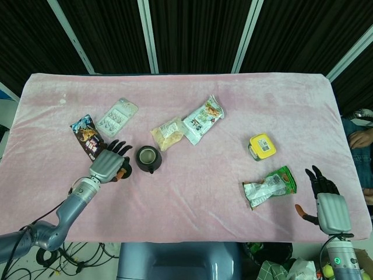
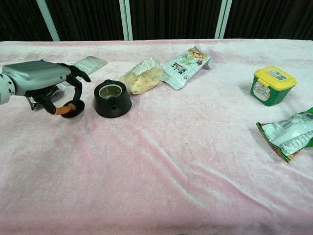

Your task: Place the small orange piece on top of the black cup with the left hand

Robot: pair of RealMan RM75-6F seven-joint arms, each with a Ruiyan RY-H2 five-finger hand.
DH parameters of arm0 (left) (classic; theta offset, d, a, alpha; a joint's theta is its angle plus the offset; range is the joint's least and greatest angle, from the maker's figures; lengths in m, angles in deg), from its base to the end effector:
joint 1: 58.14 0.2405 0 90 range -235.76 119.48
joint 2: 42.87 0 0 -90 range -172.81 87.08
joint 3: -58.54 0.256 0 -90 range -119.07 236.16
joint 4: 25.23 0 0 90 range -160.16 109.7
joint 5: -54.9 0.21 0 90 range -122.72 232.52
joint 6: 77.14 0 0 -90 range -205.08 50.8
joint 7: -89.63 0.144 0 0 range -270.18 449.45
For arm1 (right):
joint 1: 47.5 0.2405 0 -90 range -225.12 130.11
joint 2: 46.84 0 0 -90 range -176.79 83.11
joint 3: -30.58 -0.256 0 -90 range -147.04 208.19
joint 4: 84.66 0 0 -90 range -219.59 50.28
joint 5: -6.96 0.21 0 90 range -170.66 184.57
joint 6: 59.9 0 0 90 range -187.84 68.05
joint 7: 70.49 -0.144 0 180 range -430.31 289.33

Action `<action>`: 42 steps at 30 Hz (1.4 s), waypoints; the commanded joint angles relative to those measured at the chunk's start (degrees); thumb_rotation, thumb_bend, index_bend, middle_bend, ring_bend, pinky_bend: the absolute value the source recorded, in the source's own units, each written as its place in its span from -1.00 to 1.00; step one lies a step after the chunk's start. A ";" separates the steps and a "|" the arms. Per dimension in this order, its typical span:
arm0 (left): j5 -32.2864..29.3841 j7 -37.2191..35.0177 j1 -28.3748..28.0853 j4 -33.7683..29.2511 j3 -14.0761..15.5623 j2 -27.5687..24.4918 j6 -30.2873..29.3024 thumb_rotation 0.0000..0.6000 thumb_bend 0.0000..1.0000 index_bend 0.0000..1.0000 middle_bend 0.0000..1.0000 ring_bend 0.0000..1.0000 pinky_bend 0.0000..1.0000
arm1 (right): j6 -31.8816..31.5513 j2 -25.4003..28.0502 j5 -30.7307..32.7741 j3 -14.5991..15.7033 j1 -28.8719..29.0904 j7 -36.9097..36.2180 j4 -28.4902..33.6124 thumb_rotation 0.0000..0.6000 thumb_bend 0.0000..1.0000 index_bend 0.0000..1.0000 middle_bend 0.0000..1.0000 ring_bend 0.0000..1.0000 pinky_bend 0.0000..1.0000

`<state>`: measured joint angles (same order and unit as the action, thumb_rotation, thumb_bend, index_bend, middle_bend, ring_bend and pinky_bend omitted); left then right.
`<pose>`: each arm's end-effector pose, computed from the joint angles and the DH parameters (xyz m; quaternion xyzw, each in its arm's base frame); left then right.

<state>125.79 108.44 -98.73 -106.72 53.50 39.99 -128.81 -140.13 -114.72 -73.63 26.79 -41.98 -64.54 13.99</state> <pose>-0.1945 0.3402 0.0045 -0.7950 -0.3140 -0.2970 0.4258 -0.2943 -0.1844 0.1234 0.5769 -0.4483 0.3764 0.5697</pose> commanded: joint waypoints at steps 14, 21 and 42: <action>-2.58 -7.69 -6.50 -1.40 -8.44 -0.88 4.37 1.00 -0.19 0.14 -0.77 -1.00 -1.00 | 0.27 0.16 0.21 0.10 0.04 0.13 0.00 1.00 -0.66 -0.89 -0.98 -0.73 -0.68; -4.92 -6.67 -9.04 2.64 -8.14 2.02 7.74 1.00 -0.19 0.14 -0.77 -1.00 -1.00 | 0.13 0.31 0.55 -0.12 -0.03 -0.16 -0.08 1.00 -0.66 -0.89 -0.98 -0.73 -0.68; -8.02 -4.11 -10.98 8.97 -5.80 6.58 9.69 1.00 -0.19 0.14 -0.77 -1.00 -1.00 | -0.09 0.38 0.57 -0.14 -0.14 -0.45 -0.07 1.00 -0.66 -0.89 -0.98 -0.73 -0.68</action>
<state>117.84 104.39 -109.58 -97.99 47.65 46.33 -119.19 -140.21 -114.34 -73.07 26.65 -42.11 -64.98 13.92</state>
